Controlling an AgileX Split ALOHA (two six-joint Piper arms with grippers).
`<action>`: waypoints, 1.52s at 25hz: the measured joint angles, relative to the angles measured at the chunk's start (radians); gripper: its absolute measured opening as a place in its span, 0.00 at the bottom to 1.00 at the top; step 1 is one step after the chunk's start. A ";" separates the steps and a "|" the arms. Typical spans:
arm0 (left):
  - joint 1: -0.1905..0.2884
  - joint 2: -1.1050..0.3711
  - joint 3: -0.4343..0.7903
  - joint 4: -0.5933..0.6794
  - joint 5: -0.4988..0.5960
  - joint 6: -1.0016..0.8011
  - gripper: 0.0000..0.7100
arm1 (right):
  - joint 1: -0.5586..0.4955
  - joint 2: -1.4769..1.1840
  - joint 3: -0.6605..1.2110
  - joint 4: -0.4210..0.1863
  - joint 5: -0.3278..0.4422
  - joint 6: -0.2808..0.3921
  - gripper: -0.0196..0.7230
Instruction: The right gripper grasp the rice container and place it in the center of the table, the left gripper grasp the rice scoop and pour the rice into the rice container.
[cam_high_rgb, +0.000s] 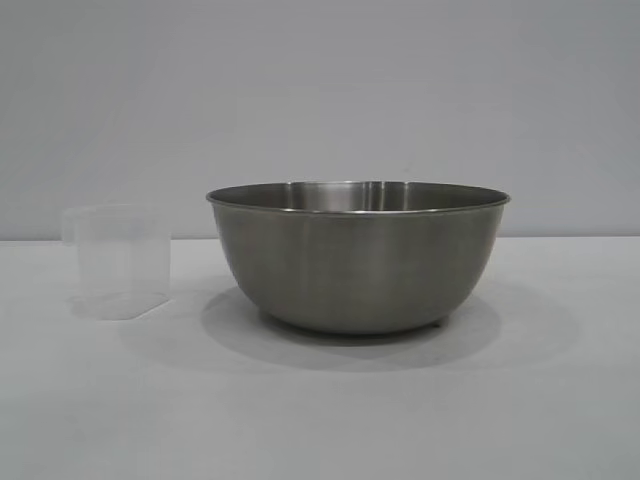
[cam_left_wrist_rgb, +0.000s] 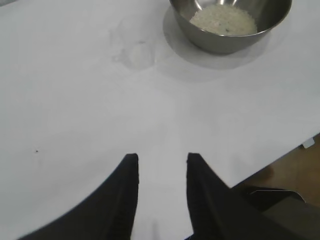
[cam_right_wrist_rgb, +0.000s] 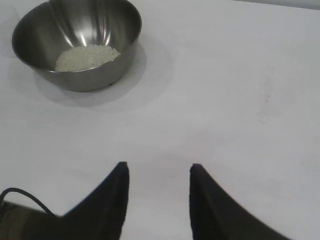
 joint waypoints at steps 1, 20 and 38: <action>0.000 -0.020 0.000 0.000 0.004 0.002 0.27 | 0.000 0.000 0.000 0.000 0.000 0.000 0.43; 0.000 -0.315 0.249 0.002 -0.058 0.020 0.27 | 0.000 0.000 0.000 0.000 0.000 0.000 0.43; 0.000 -0.315 0.249 0.003 -0.066 0.020 0.27 | 0.000 0.000 0.000 0.000 0.000 0.000 0.43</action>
